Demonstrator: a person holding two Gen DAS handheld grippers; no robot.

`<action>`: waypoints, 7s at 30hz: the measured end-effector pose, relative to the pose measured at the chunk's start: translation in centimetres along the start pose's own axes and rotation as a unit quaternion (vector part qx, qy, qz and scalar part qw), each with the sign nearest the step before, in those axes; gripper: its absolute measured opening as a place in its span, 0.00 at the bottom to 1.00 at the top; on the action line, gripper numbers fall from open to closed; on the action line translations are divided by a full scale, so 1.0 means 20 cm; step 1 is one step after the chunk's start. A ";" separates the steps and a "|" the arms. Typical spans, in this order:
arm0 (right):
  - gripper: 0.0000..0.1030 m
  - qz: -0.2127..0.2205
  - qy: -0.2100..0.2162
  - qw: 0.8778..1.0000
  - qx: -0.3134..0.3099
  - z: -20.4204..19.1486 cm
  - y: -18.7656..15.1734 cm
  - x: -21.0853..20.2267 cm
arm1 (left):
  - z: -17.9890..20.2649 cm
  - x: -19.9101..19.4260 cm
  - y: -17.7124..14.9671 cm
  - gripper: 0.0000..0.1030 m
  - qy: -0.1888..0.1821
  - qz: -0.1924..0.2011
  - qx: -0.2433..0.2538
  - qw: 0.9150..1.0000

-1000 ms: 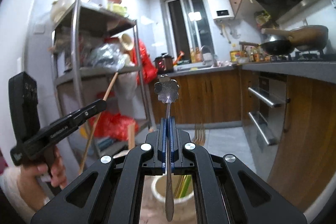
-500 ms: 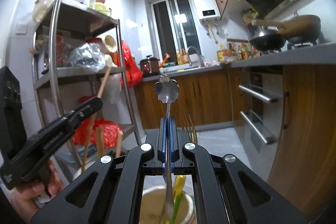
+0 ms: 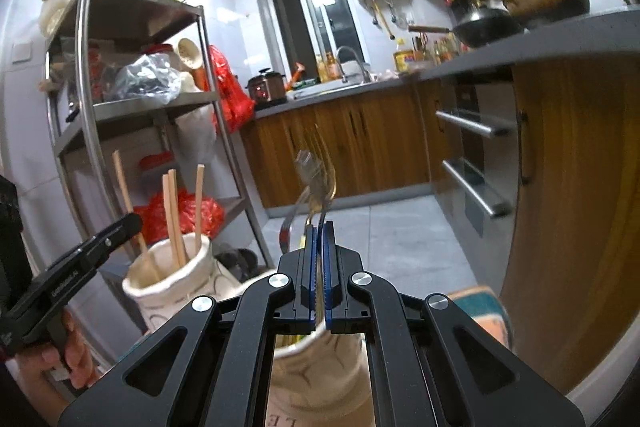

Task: Organize utensils
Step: 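Lift the chopstick over the tall pot while the right tool carries the silver spoon to the short pot, then open the left tool into the tall pot while the right tool releases the silver spoon into the short pot, then move both tools back toward the last chopstick and green-handled spoon, then close the left tool on the last chopstick while the right tool grasps the green-handled spoon, then lift the chopstick over the tall pot while the right tool carries the green spoon to the short pot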

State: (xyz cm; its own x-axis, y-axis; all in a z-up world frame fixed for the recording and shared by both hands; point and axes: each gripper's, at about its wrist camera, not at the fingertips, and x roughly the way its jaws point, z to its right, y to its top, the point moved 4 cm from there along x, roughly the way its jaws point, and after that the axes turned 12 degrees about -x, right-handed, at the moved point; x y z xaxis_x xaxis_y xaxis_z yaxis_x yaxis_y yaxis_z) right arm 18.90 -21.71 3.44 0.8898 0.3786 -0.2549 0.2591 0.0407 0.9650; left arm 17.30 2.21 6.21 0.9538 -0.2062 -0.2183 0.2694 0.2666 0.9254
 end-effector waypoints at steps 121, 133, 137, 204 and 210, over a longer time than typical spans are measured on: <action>0.10 -0.296 0.035 0.952 -0.064 -0.03 -0.60 -0.49 | 0.48 -0.28 -0.92 0.37 0.007 -0.339 0.100 0.936; 0.10 -0.298 0.074 0.948 -0.083 -0.13 -0.64 -0.57 | 0.39 -0.29 -0.89 0.04 0.004 -0.376 0.156 0.913; 0.10 -0.317 0.085 0.940 -0.097 -0.19 -0.67 -0.55 | 0.27 -0.34 -0.85 0.04 0.014 -0.391 0.183 0.902; 0.10 0.036 0.064 0.996 -0.042 -0.07 0.32 -0.14 | 0.33 0.04 0.32 0.04 -0.078 0.102 0.020 0.992; 0.10 0.029 0.064 0.996 -0.061 -0.10 0.24 -0.06 | 0.36 0.06 0.22 0.04 -0.052 0.122 0.056 0.989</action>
State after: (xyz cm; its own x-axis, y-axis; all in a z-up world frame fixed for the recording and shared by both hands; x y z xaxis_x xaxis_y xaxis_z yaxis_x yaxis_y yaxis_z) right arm 18.38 -20.19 8.59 0.8449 0.4976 -0.1962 0.1547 0.1237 0.9802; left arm 18.69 -3.65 12.23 0.9681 -0.2465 0.0447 0.0099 0.2157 0.9764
